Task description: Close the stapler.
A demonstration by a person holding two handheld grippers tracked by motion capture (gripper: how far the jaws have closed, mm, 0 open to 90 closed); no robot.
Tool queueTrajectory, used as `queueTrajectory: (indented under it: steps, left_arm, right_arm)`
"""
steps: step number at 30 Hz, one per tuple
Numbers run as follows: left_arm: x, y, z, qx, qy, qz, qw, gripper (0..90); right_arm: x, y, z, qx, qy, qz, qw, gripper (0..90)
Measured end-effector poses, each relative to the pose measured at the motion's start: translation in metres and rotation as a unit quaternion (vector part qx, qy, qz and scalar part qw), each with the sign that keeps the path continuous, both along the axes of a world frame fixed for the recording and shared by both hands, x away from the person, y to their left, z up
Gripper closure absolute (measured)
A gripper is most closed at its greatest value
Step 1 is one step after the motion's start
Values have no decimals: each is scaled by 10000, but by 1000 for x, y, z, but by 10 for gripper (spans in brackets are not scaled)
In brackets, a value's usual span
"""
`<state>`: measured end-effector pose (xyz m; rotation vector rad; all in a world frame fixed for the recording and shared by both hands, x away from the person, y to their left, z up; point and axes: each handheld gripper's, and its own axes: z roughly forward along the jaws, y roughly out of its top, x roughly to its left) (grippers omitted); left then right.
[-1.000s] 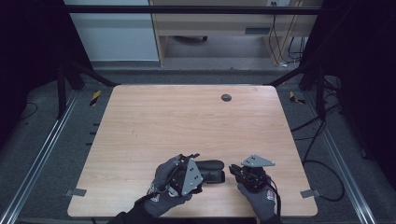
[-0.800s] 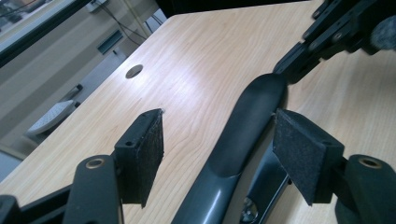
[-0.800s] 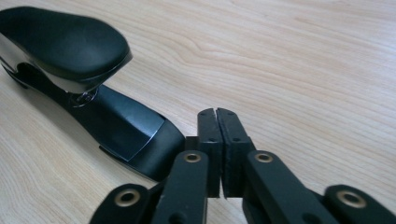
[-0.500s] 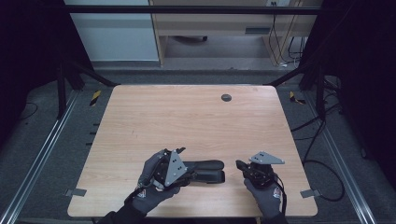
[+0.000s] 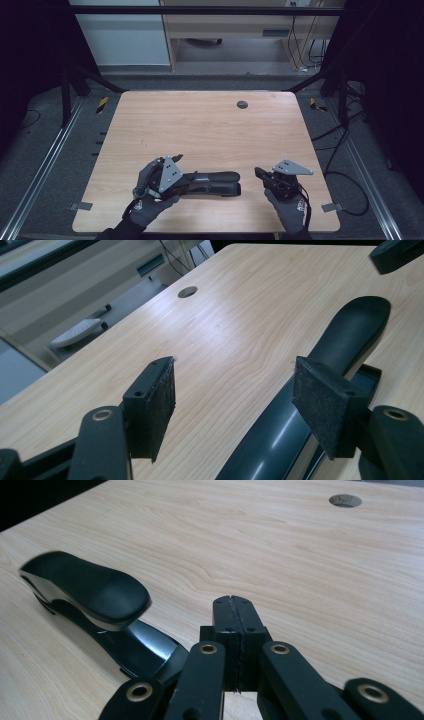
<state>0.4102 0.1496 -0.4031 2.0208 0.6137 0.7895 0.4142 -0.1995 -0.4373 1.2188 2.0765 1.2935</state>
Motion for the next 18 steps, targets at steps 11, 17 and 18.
queueTrajectory:
  steps: [11, 17, 18]
  left_arm:
    - [0, 46, -14, -162, 191, 610, 9978, 337]
    - [-3, 69, -22, -175, 286, 864, 9957, 338]
    - [-4, 71, -24, -164, 297, 892, 9954, 339]
  right_arm:
    - [-5, 13, 10, 147, -25, 312, 9994, 900]
    - [-8, 29, 14, 139, -5, 569, 9983, 900]
    - [-8, 33, 14, 146, 4, 613, 9980, 900]
